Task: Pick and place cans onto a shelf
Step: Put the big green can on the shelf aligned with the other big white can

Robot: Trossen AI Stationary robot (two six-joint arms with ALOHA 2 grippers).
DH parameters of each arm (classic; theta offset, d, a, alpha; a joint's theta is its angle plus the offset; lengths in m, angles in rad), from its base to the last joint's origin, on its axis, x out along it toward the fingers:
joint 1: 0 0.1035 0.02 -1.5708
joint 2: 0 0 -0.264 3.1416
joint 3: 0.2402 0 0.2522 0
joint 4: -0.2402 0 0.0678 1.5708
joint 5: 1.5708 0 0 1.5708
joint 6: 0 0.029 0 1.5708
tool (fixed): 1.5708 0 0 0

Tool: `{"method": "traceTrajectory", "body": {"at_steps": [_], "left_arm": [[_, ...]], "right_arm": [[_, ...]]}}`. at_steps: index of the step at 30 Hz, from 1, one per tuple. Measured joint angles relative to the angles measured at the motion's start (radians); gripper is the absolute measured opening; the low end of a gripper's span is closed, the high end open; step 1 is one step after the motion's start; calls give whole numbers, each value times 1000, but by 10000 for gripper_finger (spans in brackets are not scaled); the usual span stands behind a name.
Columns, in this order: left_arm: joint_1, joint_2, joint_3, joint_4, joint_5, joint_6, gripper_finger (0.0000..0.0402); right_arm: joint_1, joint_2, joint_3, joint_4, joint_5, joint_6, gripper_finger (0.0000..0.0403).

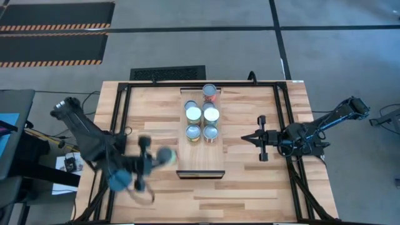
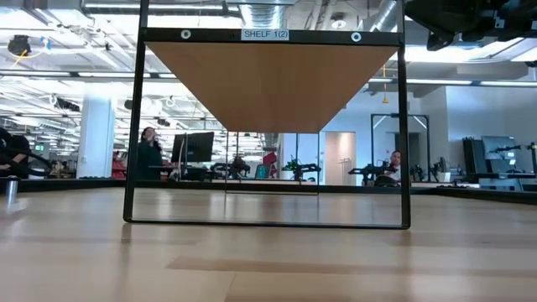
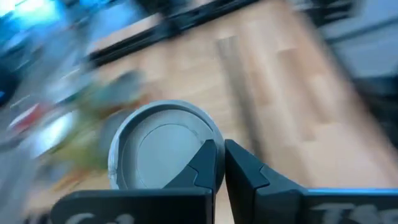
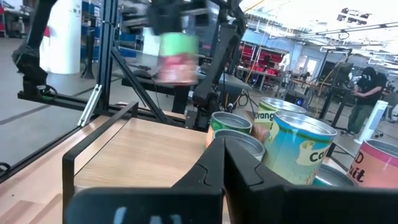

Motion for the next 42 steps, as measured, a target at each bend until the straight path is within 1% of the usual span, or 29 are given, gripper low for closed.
{"method": "traceTrajectory", "body": {"at_steps": [3,6,8,10,12,13,14,16,18,21,23,26,31,38,42], "left_arm": [[104,-69,0,-117,-44,-53,4],[245,-125,0,-212,-45,-63,4],[354,-158,0,-233,-40,-36,4],[471,-184,0,-227,-14,26,4],[597,-197,-2,-195,50,126,4],[666,-201,-9,-154,99,180,4],[729,-202,-20,-108,162,237,4],[871,-191,-48,-26,325,355,4],[992,-161,-68,50,437,446,4],[1143,-94,-70,120,550,528,4],[1213,-36,-56,133,612,567,4],[1269,51,-17,142,663,604,4],[1282,160,73,145,760,621,4],[1271,251,172,100,808,564,4],[1271,271,188,100,846,525,4]], "right_arm": [[0,0,0,0,0,4,17],[0,0,0,0,0,8,15],[0,0,0,0,0,8,14],[0,0,0,-4,0,9,14],[0,0,0,-6,0,9,15],[-1,0,0,-6,0,8,16],[-1,0,0,-6,0,6,17],[-2,0,0,-6,1,-12,17],[-8,0,0,-6,1,-25,16],[-24,0,0,-9,2,-26,14],[-35,0,0,-14,2,-26,14],[-46,0,0,-13,2,-14,16],[-51,0,0,-13,1,-3,14],[-51,0,0,-14,1,9,15],[-51,0,0,-14,1,9,16]]}}
